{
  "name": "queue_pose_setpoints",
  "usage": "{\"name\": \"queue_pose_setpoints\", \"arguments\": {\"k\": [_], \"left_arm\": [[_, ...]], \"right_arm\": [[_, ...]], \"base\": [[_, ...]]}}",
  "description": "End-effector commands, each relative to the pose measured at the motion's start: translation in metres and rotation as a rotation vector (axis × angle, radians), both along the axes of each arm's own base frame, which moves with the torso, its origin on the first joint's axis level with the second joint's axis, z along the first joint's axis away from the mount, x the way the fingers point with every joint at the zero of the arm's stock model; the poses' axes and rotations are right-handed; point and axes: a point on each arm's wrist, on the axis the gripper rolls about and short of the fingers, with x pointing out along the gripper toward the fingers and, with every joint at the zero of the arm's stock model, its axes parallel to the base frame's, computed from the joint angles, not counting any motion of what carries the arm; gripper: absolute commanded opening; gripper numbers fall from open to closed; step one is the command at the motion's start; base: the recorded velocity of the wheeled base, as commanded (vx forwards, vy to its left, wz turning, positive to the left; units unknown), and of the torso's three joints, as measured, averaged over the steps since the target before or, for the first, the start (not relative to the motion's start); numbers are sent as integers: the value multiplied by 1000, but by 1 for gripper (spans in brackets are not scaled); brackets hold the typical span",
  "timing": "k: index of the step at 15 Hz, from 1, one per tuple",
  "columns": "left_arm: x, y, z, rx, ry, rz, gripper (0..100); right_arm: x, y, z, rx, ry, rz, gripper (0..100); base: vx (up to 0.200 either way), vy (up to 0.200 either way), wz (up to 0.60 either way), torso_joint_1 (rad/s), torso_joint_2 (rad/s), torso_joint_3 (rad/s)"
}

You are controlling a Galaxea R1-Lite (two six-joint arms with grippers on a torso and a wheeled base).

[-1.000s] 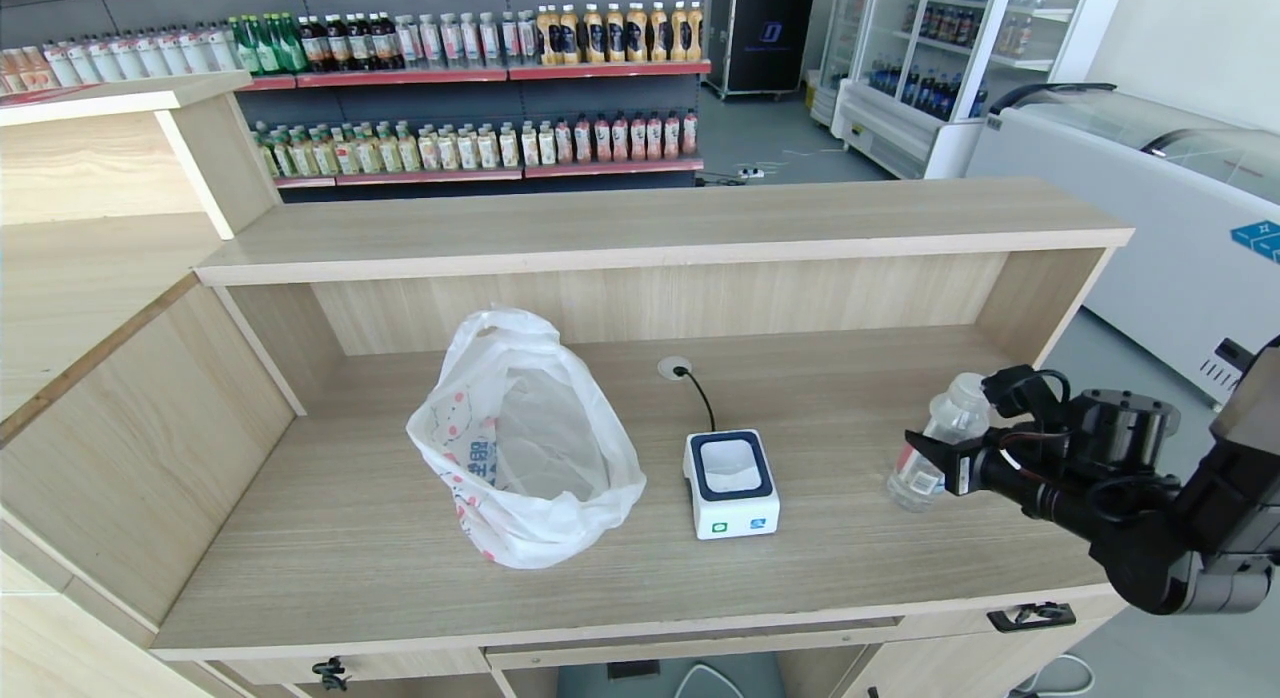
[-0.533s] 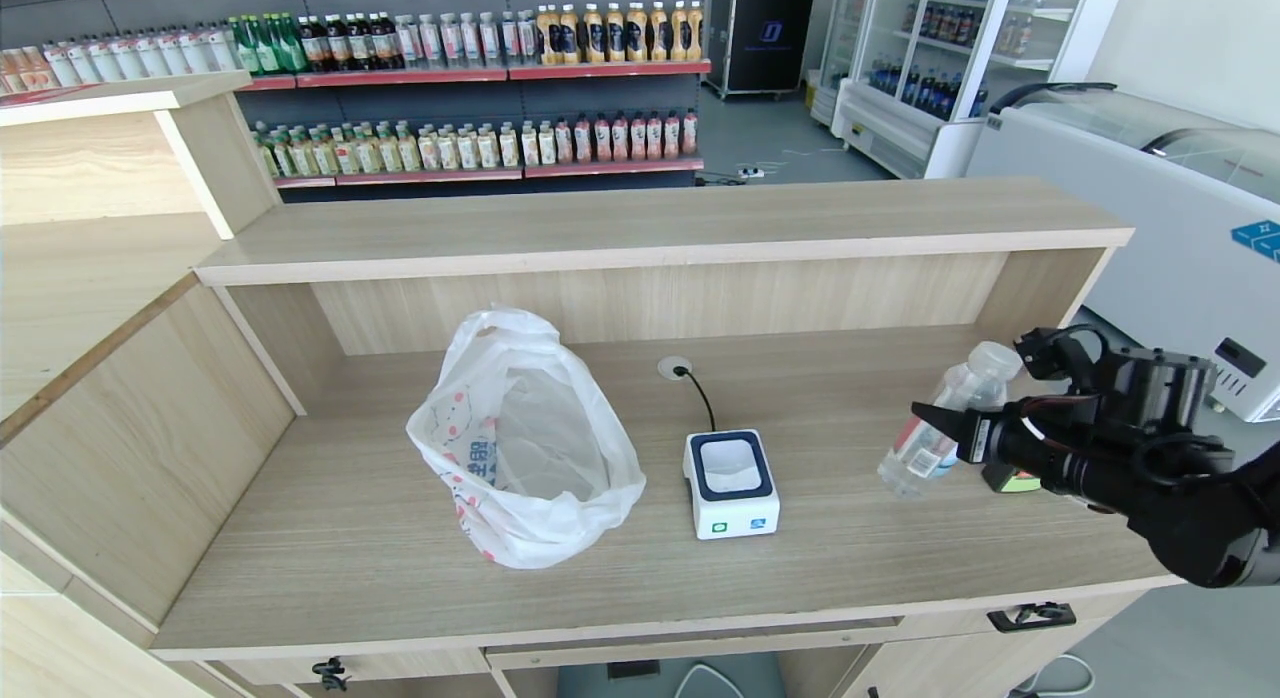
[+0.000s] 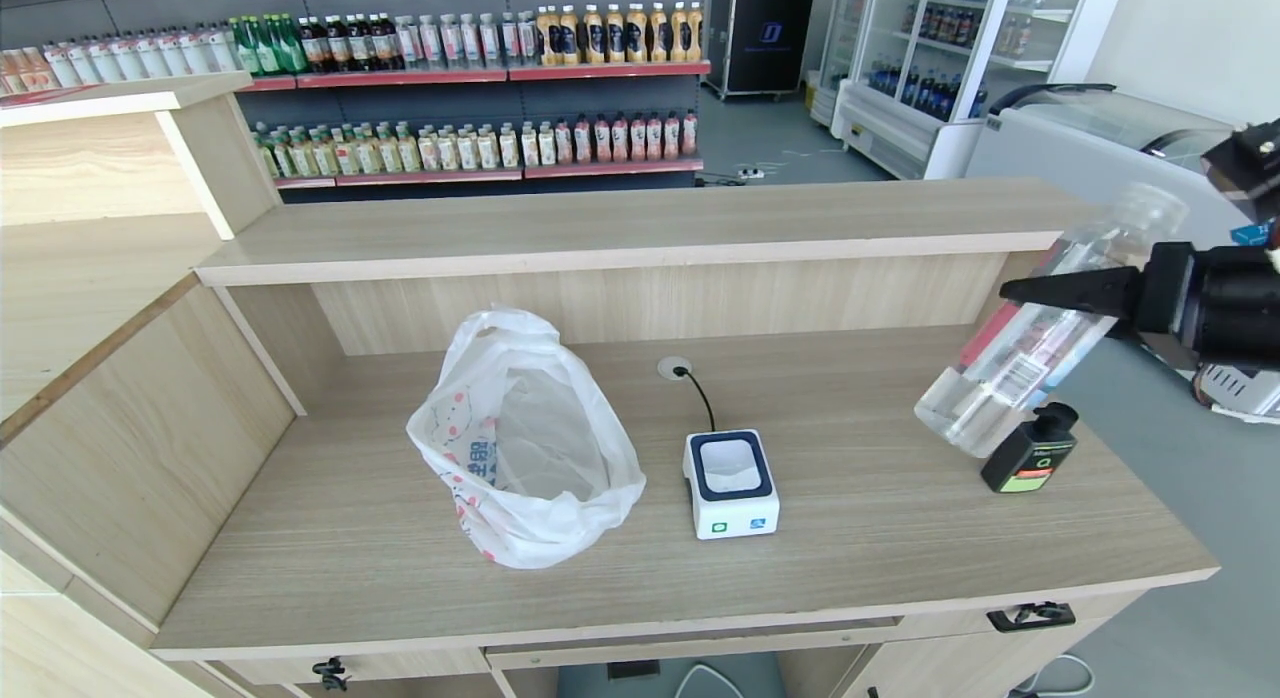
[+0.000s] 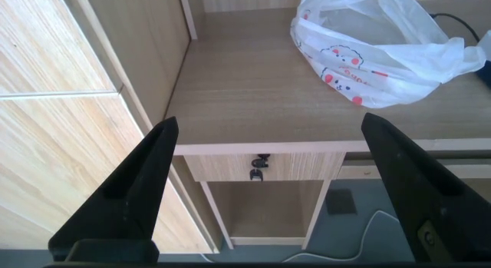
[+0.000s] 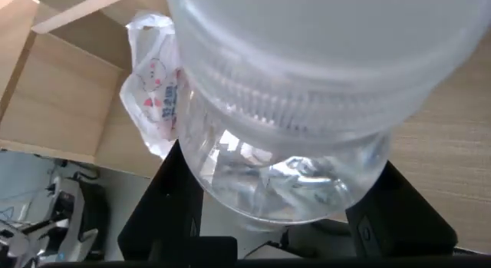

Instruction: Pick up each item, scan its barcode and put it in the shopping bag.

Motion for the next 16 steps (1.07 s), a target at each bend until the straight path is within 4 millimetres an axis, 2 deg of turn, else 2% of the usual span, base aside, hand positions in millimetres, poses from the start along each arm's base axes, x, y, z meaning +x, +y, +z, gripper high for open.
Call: {"name": "queue_pose_setpoints", "arguments": {"k": [1, 4, 5, 6, 7, 10, 13, 16], "left_arm": [[0, 0, 0, 0, 0, 1, 100], [0, 0, 0, 0, 0, 1, 100], [0, 0, 0, 0, 0, 1, 100], [0, 0, 0, 0, 0, 1, 100], [0, 0, 0, 0, 0, 1, 100], [0, 0, 0, 0, 0, 1, 100], [0, 0, 0, 0, 0, 1, 100], [0, 0, 0, 0, 0, 1, 100]], "right_arm": [[-56, 4, 47, 32, -149, 84, 0], [-78, 13, 56, 45, -125, 165, 0], [-99, 16, 56, 84, -86, 237, 0], [-99, 16, 56, 84, -86, 237, 0], [-121, 17, 59, 93, -89, 288, 0], [-147, 16, 61, 96, -98, 325, 0], [-157, 13, 61, 92, -84, 305, 0], [-156, 12, 65, 57, -95, 170, 0]], "base": [[0, 0, 0, 0, 0, 0], [0, 0, 0, 0, 0, 0], [0, 0, 0, 0, 0, 0], [0, 0, 0, 0, 0, 0], [0, 0, 0, 0, 0, 0], [0, 0, 0, 0, 0, 0], [0, 0, 0, 0, 0, 0], [0, 0, 0, 0, 0, 0]]}}
